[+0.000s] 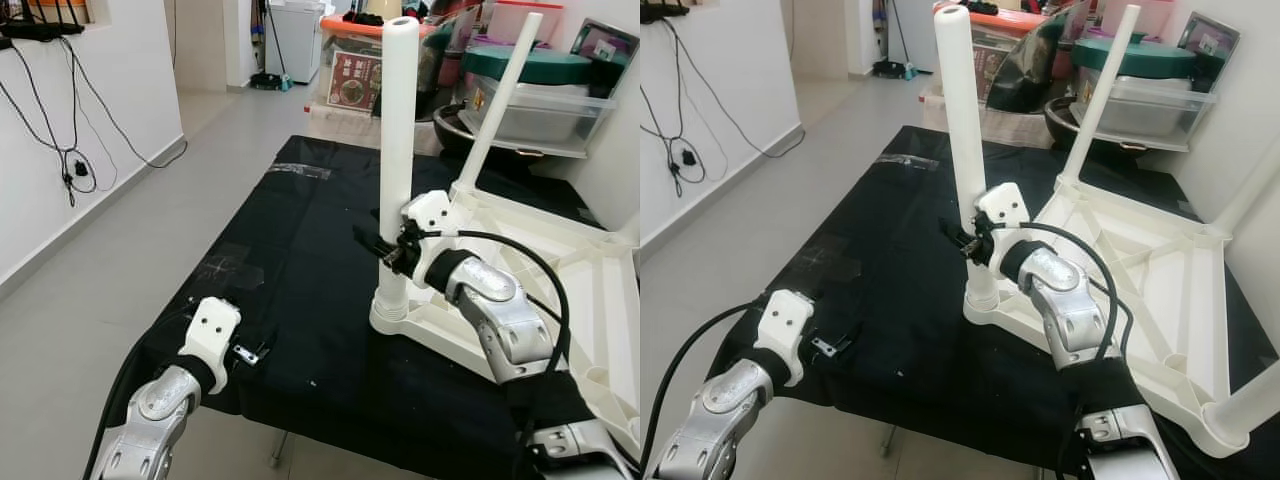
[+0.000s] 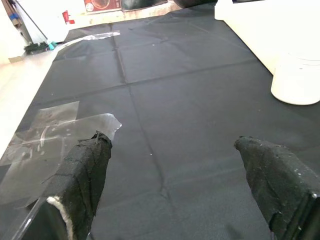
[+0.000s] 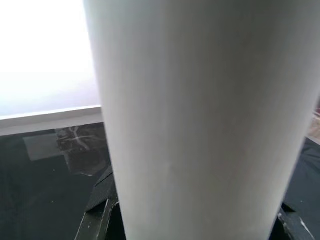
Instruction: Building children table
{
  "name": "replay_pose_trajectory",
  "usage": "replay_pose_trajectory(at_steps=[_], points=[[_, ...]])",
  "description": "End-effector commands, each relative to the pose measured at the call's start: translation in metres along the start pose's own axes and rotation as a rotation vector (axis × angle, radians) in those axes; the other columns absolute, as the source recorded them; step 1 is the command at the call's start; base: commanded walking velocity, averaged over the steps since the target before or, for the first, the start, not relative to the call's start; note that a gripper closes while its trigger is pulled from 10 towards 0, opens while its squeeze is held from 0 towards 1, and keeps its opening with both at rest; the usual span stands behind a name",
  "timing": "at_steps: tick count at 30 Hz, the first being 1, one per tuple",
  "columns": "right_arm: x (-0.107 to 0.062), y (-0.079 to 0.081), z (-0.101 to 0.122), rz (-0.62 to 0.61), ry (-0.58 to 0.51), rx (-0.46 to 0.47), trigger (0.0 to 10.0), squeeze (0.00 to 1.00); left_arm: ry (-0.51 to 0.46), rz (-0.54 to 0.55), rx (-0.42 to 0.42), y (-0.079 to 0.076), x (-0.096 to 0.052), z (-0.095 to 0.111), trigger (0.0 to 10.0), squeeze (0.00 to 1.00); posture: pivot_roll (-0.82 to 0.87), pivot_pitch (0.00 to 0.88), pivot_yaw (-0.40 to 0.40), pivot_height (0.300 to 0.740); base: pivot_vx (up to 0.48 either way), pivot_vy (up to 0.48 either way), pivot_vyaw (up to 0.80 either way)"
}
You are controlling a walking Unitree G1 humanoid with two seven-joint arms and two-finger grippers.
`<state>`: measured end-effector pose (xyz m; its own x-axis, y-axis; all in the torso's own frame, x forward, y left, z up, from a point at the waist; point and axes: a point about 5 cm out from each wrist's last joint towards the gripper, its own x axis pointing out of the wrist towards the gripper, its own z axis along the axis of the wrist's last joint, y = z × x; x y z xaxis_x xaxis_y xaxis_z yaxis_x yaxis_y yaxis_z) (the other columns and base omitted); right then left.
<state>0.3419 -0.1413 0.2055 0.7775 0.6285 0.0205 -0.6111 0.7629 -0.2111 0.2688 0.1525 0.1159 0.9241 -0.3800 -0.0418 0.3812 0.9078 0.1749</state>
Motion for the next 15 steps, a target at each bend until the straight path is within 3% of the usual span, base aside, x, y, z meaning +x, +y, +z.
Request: replay_pose_trajectory(at_steps=[1, 10, 13, 15], points=[[0.004, 0.022, -0.024, 0.099, 0.07, 0.111, 0.0, 0.0, 0.01, 0.002, -0.02, -0.002, 0.001, -0.003, 10.0, 0.0, 0.06, 0.0, -0.114, 0.74, 0.0, 0.0, 0.0], [0.006, 0.028, -0.032, 0.079, 0.079, 0.214, 0.0, 0.0, 0.015, 0.012, -0.027, 0.0, 0.001, -0.003, 10.0, 0.0, 0.07, 0.0, -0.114, 0.74, 0.0, 0.0, 0.0], [0.006, 0.031, -0.041, 0.039, 0.11, 0.248, 0.0, 0.0, 0.019, 0.018, -0.027, 0.001, 0.0, -0.004, 10.0, 0.0, 0.07, 0.0, -0.116, 0.74, 0.0, 0.0, 0.0], [0.006, 0.031, -0.054, -0.069, 0.175, 0.281, 0.0, 0.0, 0.021, 0.022, -0.03, 0.002, 0.0, -0.004, 10.0, 0.0, 0.07, 0.0, -0.114, 0.74, 0.0, 0.0, 0.0]])
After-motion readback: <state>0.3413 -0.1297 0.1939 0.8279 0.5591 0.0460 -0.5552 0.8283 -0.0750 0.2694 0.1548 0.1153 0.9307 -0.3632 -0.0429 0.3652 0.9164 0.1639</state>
